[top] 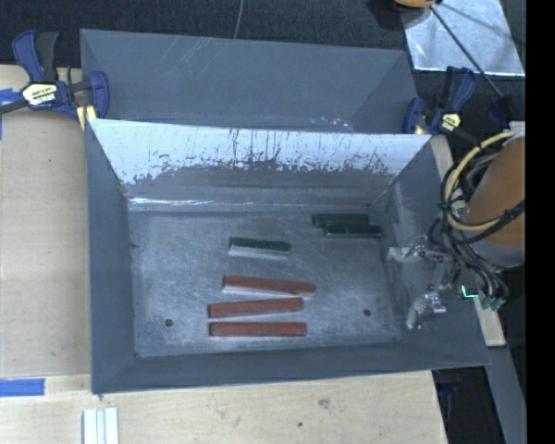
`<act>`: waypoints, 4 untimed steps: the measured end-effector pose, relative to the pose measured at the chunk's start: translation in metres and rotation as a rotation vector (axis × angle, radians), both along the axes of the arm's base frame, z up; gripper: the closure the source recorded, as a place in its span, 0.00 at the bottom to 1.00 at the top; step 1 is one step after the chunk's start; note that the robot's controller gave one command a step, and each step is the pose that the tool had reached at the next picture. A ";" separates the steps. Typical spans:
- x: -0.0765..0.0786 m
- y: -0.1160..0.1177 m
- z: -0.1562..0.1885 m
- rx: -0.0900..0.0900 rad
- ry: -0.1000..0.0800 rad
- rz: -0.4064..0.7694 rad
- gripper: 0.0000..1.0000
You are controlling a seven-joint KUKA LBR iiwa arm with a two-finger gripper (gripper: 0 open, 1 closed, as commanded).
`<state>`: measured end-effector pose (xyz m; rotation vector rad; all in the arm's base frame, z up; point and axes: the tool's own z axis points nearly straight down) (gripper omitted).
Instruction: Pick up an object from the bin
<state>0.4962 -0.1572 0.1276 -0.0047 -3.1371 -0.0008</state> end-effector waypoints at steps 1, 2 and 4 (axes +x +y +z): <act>0.002 0.000 0.003 -0.002 -0.007 0.003 0.00; 0.025 0.036 -0.021 -0.005 -0.008 0.097 0.00; 0.041 0.079 -0.046 -0.003 -0.011 0.133 0.00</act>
Offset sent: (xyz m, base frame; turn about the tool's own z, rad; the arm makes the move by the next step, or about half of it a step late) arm 0.0458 0.0814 -0.0502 -0.2020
